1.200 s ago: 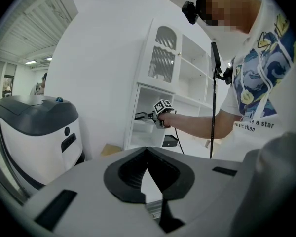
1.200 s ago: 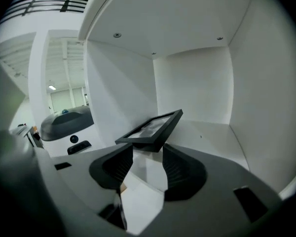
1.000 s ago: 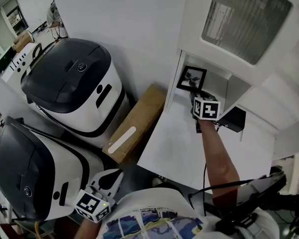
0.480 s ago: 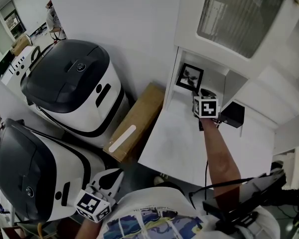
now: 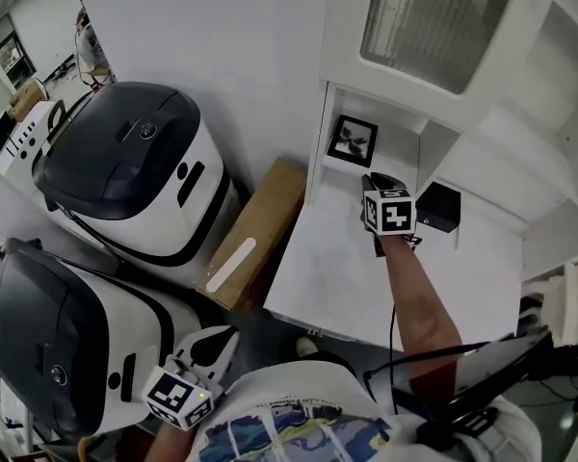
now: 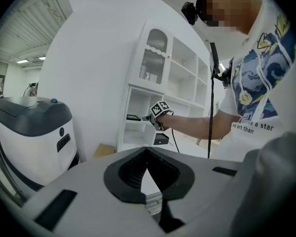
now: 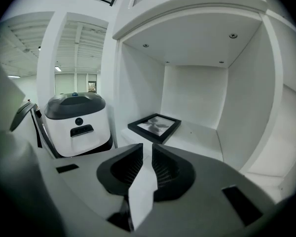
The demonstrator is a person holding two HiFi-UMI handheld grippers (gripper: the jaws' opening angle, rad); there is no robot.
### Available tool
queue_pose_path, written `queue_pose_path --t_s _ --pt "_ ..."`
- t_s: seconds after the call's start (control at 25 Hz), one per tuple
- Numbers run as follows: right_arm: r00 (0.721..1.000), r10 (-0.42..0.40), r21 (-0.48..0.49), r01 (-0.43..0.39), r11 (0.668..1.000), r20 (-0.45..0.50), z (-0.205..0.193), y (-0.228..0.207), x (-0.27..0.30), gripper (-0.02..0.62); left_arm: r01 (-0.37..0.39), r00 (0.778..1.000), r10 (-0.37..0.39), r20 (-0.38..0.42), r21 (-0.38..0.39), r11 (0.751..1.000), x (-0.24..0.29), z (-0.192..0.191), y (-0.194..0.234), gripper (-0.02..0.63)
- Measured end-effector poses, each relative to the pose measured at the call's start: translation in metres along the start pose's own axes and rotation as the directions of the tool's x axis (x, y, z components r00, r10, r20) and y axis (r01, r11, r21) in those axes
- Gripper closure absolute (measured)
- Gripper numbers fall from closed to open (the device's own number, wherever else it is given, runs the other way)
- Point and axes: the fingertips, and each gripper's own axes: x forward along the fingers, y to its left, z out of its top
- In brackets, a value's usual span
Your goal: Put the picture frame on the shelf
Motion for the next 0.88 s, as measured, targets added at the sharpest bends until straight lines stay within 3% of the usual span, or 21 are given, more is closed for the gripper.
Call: queue_pose_path --t_s 0.48,0.88 --pt "0.995 0.061 -0.006 -0.062 0.998 -0.073 -0.048 0.055 -0.055 0.561 0.074 0.997 -0.073 -0.013 0.013 0.997 -0.030 -0.013 -0.016 0.594" --pt "0.978 0.179 -0.002 -0.180 0.984 -0.108 -0.104 0.140 -0.114 0.570 0.111 0.994 -0.111 -0.012 0.025 0.994 -0.065 -0.024 -0.023 0.594"
